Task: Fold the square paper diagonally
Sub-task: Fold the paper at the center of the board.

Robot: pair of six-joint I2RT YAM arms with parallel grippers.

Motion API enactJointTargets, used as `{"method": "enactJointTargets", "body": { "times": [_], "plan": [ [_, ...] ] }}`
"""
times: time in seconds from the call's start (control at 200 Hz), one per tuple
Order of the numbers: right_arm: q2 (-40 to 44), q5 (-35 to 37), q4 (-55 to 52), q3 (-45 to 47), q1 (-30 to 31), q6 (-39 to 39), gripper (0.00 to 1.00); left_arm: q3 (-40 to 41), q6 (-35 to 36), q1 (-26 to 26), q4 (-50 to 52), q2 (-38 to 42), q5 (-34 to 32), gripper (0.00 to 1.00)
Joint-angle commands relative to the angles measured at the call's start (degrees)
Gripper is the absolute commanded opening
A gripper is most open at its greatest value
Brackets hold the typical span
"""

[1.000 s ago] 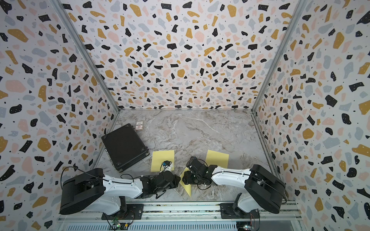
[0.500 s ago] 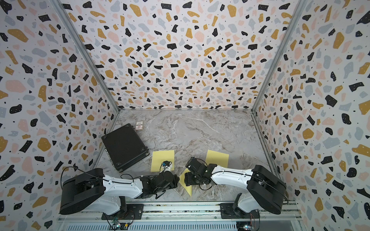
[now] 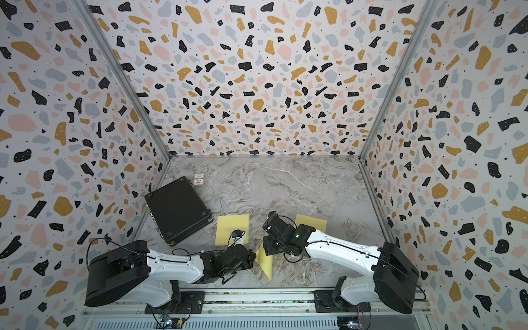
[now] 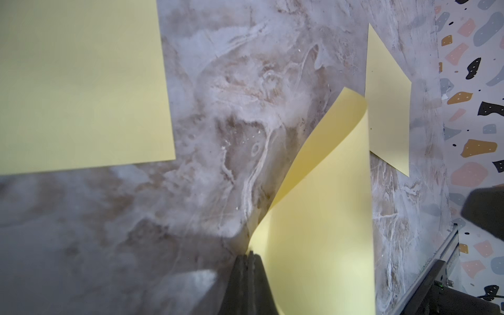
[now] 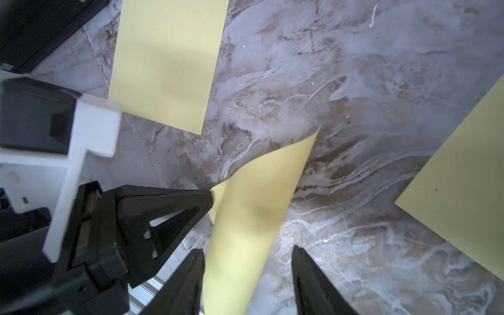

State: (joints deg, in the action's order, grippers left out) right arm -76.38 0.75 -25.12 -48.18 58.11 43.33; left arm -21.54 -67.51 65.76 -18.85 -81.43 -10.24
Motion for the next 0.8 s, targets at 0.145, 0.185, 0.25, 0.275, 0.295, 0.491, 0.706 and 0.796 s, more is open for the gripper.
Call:
{"method": "enactJointTargets", "body": {
  "times": [0.145,0.185,0.25,0.275,0.295,0.491,0.706,0.796],
  "plan": [
    [-6.97,-2.38,1.59,-1.95,0.16,-2.2,0.44,1.24,1.15,0.13,6.56,-2.14,1.95,0.0],
    [-7.69,-3.04,2.03,-1.72,0.16,-2.02,0.41,1.24,1.15,0.16,6.3,-2.31,2.09,0.0],
    [-8.49,-4.01,3.02,-0.87,0.16,-1.67,0.37,1.24,1.06,0.13,5.87,-2.5,2.19,0.0],
    [-8.73,-4.21,3.34,-0.55,0.16,-1.46,0.37,1.16,0.99,0.14,5.77,-2.59,2.24,0.0],
    [-8.85,-4.41,3.63,-0.16,0.16,-1.28,0.37,1.13,0.98,0.08,5.76,-2.68,2.29,0.0],
    [-9.9,-4.62,4.64,2.34,0.16,0.04,0.36,1.24,0.8,0.15,5.32,-2.71,2.07,0.08],
    [-9.68,-3.39,3.97,3.51,0.17,0.52,0.36,2.18,0.4,0.11,5.4,-1.56,1.51,0.2],
    [-9.23,-2.91,3.87,3.72,0.16,0.63,0.36,2.38,0.41,0.12,5.33,-1.2,1.43,0.21]
  ]
}}
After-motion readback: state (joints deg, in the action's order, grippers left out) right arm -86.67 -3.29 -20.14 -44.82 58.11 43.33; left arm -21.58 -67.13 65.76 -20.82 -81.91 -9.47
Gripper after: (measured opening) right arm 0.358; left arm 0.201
